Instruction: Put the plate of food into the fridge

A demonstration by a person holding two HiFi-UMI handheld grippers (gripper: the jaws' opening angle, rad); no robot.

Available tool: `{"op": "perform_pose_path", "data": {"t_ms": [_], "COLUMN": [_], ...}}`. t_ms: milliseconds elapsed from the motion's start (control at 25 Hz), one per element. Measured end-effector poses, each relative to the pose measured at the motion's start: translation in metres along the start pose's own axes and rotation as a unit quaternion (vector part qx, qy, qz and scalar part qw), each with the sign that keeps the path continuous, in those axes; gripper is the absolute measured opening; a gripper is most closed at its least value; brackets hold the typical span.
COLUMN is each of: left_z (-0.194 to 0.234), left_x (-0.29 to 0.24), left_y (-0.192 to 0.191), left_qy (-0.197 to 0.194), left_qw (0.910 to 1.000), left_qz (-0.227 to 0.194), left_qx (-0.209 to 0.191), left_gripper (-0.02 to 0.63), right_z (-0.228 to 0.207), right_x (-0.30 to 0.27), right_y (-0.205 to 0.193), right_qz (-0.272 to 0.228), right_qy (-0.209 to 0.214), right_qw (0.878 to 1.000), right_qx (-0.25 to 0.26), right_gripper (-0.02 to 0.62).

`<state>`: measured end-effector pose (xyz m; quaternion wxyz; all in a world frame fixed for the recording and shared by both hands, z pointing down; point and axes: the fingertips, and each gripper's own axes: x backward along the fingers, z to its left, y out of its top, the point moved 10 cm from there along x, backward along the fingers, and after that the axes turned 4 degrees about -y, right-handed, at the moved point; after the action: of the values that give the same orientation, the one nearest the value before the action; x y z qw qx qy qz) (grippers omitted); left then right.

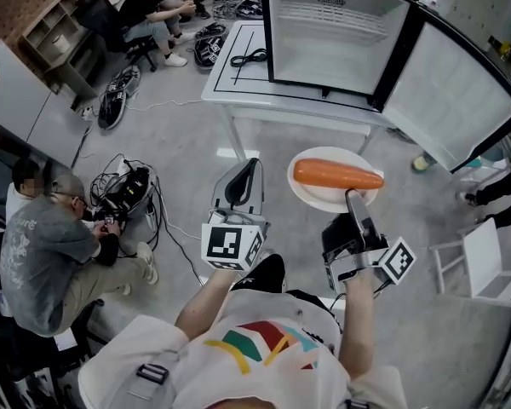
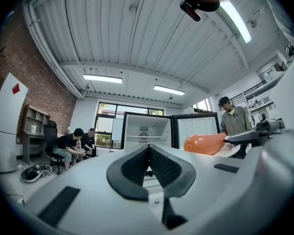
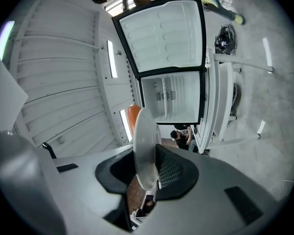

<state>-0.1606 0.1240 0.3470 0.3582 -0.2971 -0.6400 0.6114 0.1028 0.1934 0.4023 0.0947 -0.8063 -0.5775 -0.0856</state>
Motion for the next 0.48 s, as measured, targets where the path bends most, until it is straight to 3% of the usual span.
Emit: {"op": "perform_pose_path", "data": {"t_ms": [480], "left_z": [0.058], "left_x": [-0.151], "left_y": [-0.035], "left_qy": [-0.004], "left_qw": [0.9999], "left_qz": [0.006], "left_qx": [-0.010], "left_gripper": [0.005], "right_z": [-0.066], "right_x": [-0.131], "right_y": [0.079], "right_qz": [-0.020], "right_qy": [-0.019], "right_qw": [1.000], "right_qx": [-0.007], "right_gripper": [0.092]}}
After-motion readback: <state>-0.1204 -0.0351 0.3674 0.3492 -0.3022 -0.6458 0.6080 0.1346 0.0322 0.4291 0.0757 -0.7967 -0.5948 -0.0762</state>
